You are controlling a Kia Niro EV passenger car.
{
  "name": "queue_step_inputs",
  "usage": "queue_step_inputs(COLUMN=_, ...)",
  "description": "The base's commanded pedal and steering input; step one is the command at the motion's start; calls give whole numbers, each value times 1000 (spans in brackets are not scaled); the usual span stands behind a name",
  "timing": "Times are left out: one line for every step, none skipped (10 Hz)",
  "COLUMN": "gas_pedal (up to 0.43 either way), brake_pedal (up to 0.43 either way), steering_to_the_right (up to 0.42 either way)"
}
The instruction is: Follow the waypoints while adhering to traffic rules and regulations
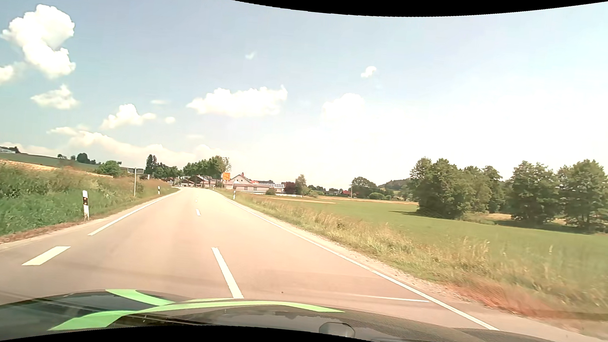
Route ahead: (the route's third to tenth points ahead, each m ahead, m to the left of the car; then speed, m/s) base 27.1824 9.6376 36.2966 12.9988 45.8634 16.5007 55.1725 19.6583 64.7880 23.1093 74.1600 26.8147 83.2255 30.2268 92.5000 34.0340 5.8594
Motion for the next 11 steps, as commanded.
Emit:
queue_step_inputs(gas_pedal=358, brake_pedal=0, steering_to_the_right=-146)
queue_step_inputs(gas_pedal=358, brake_pedal=0, steering_to_the_right=-134)
queue_step_inputs(gas_pedal=358, brake_pedal=0, steering_to_the_right=-136)
queue_step_inputs(gas_pedal=358, brake_pedal=0, steering_to_the_right=-139)
queue_step_inputs(gas_pedal=358, brake_pedal=0, steering_to_the_right=-139)
queue_step_inputs(gas_pedal=358, brake_pedal=0, steering_to_the_right=-139)
queue_step_inputs(gas_pedal=358, brake_pedal=0, steering_to_the_right=-138)
queue_step_inputs(gas_pedal=358, brake_pedal=0, steering_to_the_right=-138)
queue_step_inputs(gas_pedal=358, brake_pedal=0, steering_to_the_right=-135)
queue_step_inputs(gas_pedal=358, brake_pedal=0, steering_to_the_right=-131)
queue_step_inputs(gas_pedal=358, brake_pedal=0, steering_to_the_right=-126)
